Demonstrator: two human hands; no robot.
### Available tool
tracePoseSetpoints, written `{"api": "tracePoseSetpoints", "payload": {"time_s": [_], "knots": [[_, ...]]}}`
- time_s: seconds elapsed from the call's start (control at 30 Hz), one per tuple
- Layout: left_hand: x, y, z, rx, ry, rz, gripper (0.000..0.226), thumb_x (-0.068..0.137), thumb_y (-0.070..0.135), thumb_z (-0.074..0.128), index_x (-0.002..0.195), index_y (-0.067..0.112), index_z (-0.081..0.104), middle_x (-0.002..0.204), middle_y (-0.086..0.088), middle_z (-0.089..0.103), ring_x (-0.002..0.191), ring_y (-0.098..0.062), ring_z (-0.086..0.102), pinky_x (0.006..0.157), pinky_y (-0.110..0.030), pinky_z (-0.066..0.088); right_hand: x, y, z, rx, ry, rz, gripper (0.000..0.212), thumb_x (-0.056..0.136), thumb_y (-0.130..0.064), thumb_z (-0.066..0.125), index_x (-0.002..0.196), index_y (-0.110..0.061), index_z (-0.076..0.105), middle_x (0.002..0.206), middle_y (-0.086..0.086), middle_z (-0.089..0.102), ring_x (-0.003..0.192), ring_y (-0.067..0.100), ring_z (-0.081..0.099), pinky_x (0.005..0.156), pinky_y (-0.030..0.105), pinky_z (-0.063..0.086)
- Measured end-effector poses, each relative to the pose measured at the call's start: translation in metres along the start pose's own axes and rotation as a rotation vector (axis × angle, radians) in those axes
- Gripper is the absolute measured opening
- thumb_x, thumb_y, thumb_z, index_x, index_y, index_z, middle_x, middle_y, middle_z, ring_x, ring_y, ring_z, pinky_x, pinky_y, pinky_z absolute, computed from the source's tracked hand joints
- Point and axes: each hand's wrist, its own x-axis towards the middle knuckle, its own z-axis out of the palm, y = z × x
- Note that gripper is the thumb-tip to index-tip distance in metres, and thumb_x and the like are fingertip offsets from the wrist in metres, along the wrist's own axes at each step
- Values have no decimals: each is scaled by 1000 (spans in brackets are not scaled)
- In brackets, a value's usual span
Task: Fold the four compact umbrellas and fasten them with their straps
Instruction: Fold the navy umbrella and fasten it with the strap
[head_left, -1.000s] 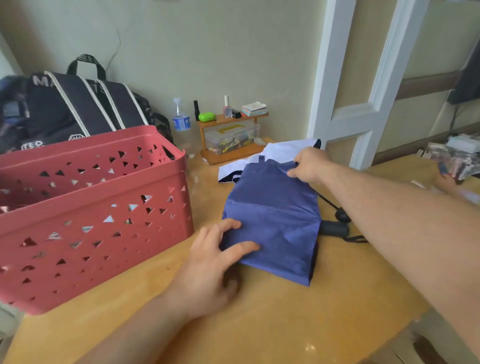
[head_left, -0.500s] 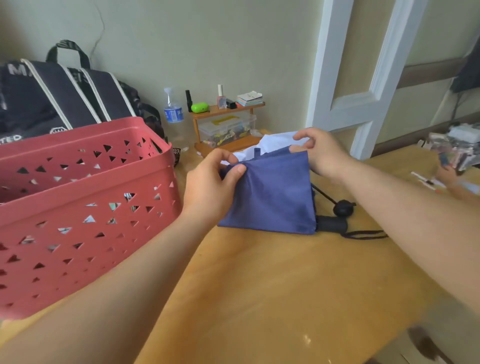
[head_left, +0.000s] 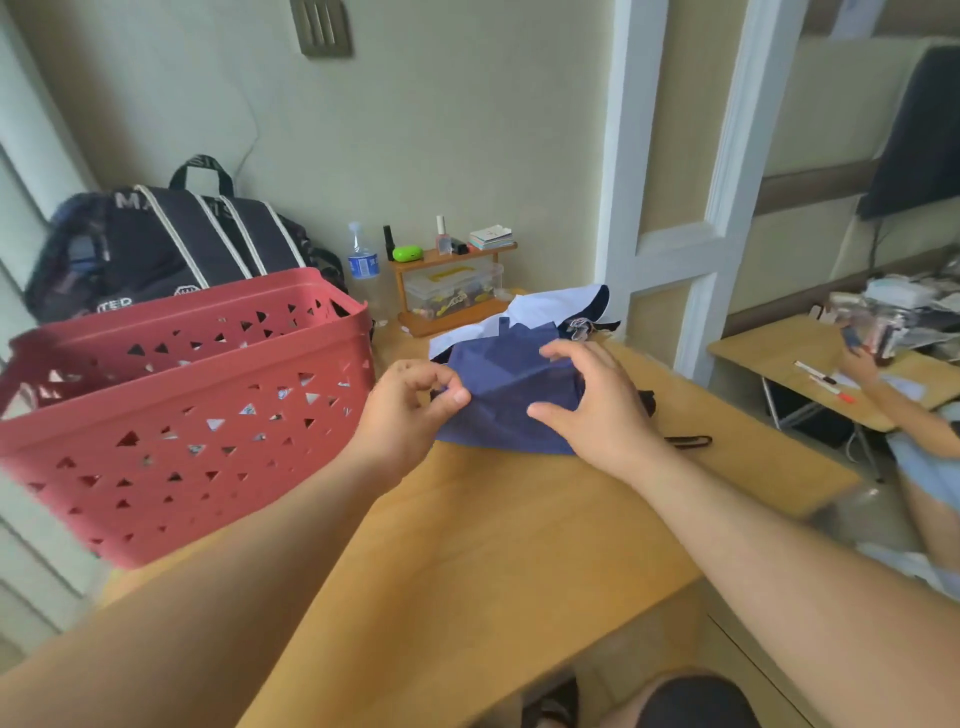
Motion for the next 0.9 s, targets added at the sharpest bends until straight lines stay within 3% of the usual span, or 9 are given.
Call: {"api": "tracePoseSetpoints", "payload": {"time_s": [0.03, 0.1, 0.23, 0.33, 0.43, 0.57, 0.73, 0.8, 0.9], "knots": [[-12, -2, -2, 7, -2, -16, 25, 91, 24, 80, 83, 44, 69, 94, 23, 57, 95, -7, 54, 85, -30, 45, -5, -2, 0, -30, 28, -46, 38, 80, -19, 88, 108, -35, 69, 106, -25, 60, 105, 13, 53, 98, 40, 48], [-35, -11, -6, 55, -44, -87, 40, 80, 27, 89, 102, 48, 63, 106, 16, 49, 102, -9, 50, 91, -29, 42, -20, -2, 1, -91, 51, -131, 26, 78, -13, 88, 87, -31, 72, 86, -21, 65, 94, 18, 54, 88, 45, 50], [-68, -27, -7, 143, -81, -117, 69, 65, 26, 99, 114, 50, 57, 105, 11, 59, 100, 0, 56, 85, -25, 43, -58, 3, 3, -172, 47, -225, 22, 76, -15, 88, 88, -28, 74, 81, -12, 67, 89, 22, 55, 80, 46, 52], [-82, -24, -1, 196, -28, -64, 59, 69, 13, 93, 105, 49, 62, 93, 15, 66, 89, 5, 61, 81, -26, 49, -83, 1, 3, -170, 59, -241, 21, 76, -15, 90, 87, -24, 75, 88, -14, 65, 90, 21, 55, 82, 43, 51], [-94, -20, 4, 217, 52, 55, 39, 76, 4, 85, 98, 33, 75, 87, 21, 65, 82, 8, 59, 76, -10, 43, -98, -2, 0, -163, 107, -206, 20, 76, -11, 90, 89, -21, 77, 96, -11, 63, 94, 18, 55, 87, 29, 46], [-107, -21, 1, 280, 80, 162, 23, 79, 7, 87, 94, 23, 81, 83, 18, 65, 73, -5, 60, 73, -21, 47, -116, -1, -1, -207, 98, -199, 20, 75, -11, 91, 87, -19, 78, 98, -12, 62, 96, 16, 53, 90, 15, 37], [-123, -31, -12, 436, -15, 334, 24, 77, 10, 83, 94, 26, 80, 89, 8, 73, 82, -20, 68, 76, -29, 55, -144, 4, 0, -221, 9, -268, 15, 78, -18, 90, 79, -21, 75, 99, -15, 59, 99, 14, 52, 88, 24, 44], [-131, -33, -14, 505, -81, 410, 20, 77, 17, 80, 93, 29, 78, 89, 9, 73, 80, -22, 67, 76, -31, 56, -156, 3, 1, -232, -74, -291, 10, 82, -29, 80, 76, -26, 73, 101, -17, 58, 104, 12, 51, 90, 30, 47], [-140, -34, -17, 587, -214, 421, 15, 78, 30, 67, 90, 35, 76, 92, 17, 69, 88, -17, 63, 81, -37, 54, -160, -4, 3, -222, -211, -209, 26, 89, -52, 60, 78, -32, 73, 102, -24, 58, 110, 6, 50, 94, 35, 44]]}}
